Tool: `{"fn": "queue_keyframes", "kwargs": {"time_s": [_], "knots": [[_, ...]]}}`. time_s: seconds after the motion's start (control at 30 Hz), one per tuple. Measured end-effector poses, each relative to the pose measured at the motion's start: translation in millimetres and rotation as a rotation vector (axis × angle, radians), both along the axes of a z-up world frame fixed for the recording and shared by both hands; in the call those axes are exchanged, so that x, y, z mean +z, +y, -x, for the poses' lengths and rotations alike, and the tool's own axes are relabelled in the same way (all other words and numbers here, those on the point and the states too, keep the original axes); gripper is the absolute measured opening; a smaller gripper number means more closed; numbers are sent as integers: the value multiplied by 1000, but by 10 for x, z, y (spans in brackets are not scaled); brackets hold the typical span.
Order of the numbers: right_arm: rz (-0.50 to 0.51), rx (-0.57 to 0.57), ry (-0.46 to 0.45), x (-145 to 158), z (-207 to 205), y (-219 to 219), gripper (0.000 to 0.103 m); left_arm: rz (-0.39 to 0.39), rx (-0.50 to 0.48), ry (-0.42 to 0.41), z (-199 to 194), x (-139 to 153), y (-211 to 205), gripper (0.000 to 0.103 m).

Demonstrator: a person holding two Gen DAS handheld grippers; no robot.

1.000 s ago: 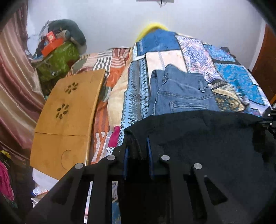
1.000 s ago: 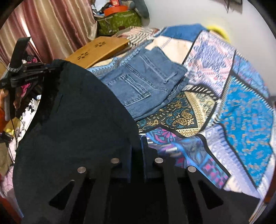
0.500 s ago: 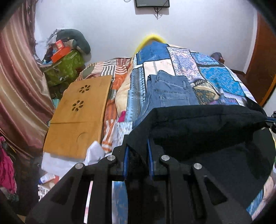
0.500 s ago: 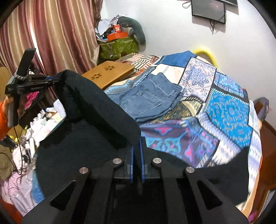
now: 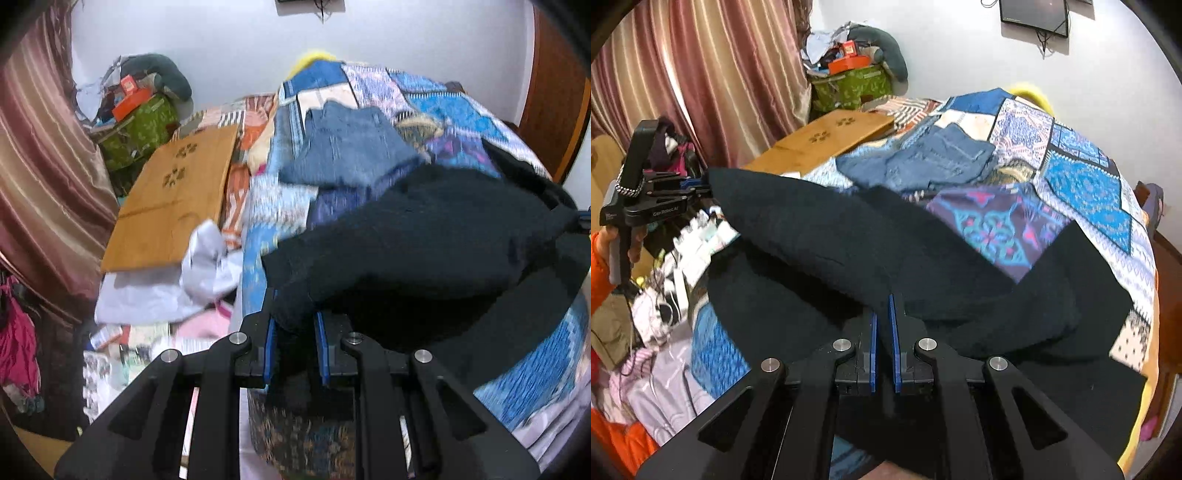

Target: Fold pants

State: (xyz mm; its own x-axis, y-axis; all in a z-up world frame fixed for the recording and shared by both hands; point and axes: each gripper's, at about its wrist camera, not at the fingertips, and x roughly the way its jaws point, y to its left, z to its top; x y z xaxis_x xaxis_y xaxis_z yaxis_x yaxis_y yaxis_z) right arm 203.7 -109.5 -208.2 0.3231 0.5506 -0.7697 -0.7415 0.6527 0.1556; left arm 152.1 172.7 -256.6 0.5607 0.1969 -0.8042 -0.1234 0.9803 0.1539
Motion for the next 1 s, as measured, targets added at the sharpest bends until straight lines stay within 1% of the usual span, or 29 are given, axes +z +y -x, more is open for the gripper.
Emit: {"fn": "queue_keyframes", "kwargs": {"time_s": [0.1, 0.13, 0.2, 0.3, 0.33, 0.4, 0.5, 0.57, 0.63, 0.67, 0.7, 0.73, 0.8, 0.83, 0.9, 0.93, 0.97, 1.0], "knots": [[9, -7, 20, -111, 140, 11, 6, -2, 16, 27, 139, -219, 9, 17], [14, -7, 23, -144, 169, 13, 6, 6, 26, 43, 184, -311, 20, 15], [16, -16, 19, -191, 238, 20, 6, 21, 40, 63, 256, -438, 48, 14], [5, -44, 33, -273, 297, 6, 6, 68, 70, 98, 322, -638, 107, 10], [2, -55, 41, -300, 313, 10, 6, 75, 80, 105, 331, -682, 122, 8], [-4, -73, 57, -369, 350, 7, 6, 81, 97, 111, 359, -754, 147, 8], [-5, -87, 61, -445, 402, 13, 7, 101, 106, 107, 394, -758, 180, 8], [-12, -95, 58, -440, 418, 6, 8, 116, 110, 123, 413, -729, 202, 8], [-15, -95, 70, -415, 420, -6, 12, 127, 106, 155, 439, -677, 201, 8], [-15, -93, 77, -402, 421, -9, 13, 119, 97, 159, 458, -618, 182, 8], [-16, -87, 87, -385, 416, -25, 18, 104, 87, 151, 471, -561, 158, 8], [-20, -82, 97, -361, 417, -42, 22, 74, 75, 135, 494, -470, 117, 10], [-19, -82, 102, -312, 411, -87, 27, 36, 54, 107, 515, -316, 52, 12], [-20, -85, 99, -282, 409, -120, 27, 26, 47, 88, 515, -228, 26, 16], [-29, -94, 94, -222, 391, -200, 28, 26, 41, 41, 480, -45, -28, 30], [-38, -102, 93, -193, 379, -240, 29, 24, 43, 24, 441, 23, -49, 44], [-48, -112, 91, -161, 368, -283, 29, 22, 45, 4, 399, 87, -81, 54], [-58, -125, 87, -129, 349, -324, 31, 24, 40, -23, 336, 163, -130, 57]]}}
